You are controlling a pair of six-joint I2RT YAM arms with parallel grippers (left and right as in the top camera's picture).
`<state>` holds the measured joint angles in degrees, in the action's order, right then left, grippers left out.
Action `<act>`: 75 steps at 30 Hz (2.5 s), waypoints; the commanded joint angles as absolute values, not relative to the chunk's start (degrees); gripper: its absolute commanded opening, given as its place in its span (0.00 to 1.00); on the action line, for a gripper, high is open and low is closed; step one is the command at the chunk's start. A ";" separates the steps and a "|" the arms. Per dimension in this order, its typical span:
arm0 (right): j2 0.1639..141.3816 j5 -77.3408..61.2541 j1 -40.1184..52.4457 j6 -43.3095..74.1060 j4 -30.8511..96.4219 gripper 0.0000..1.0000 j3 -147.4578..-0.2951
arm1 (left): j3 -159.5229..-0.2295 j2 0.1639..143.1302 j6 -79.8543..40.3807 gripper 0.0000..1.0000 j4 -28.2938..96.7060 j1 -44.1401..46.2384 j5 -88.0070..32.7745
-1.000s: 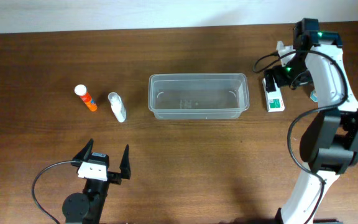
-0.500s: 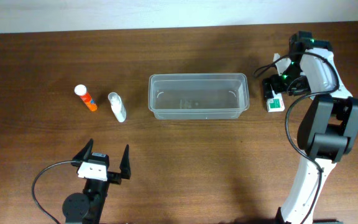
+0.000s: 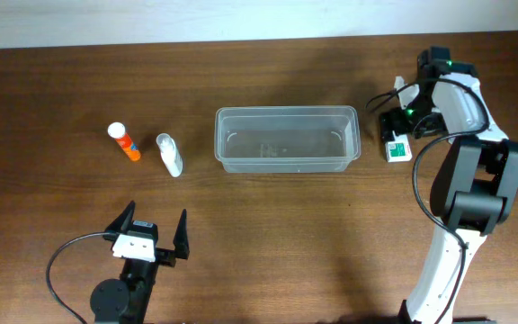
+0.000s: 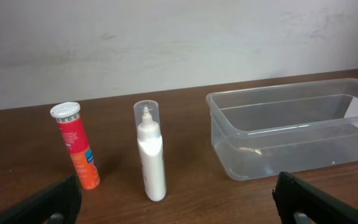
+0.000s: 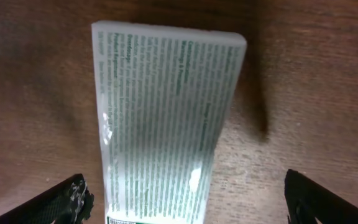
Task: Pack container
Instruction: 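Move the right gripper over the white-green Panadol box, then lower and close the right gripper on the Panadol box, lift it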
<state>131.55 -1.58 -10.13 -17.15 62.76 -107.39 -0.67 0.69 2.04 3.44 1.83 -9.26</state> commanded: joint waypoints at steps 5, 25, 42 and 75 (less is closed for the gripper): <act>132.62 -2.55 -10.02 -17.12 60.99 0.93 -105.95 | -0.54 0.30 2.87 0.99 3.66 1.54 -10.11; 135.39 -2.50 -8.95 -17.12 58.92 0.88 -105.91 | -0.54 0.30 2.87 1.00 3.66 1.54 -10.11; 135.37 -2.33 -9.06 -15.31 59.92 0.46 -108.64 | -0.54 0.30 2.87 0.99 3.66 1.54 -10.11; 135.39 0.71 -9.06 -13.06 70.59 0.57 -114.98 | -0.54 0.30 2.87 1.00 3.66 1.54 -10.11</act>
<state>135.13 -1.23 -9.34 -13.50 71.22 -116.05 -0.67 0.69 2.04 3.44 1.83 -9.26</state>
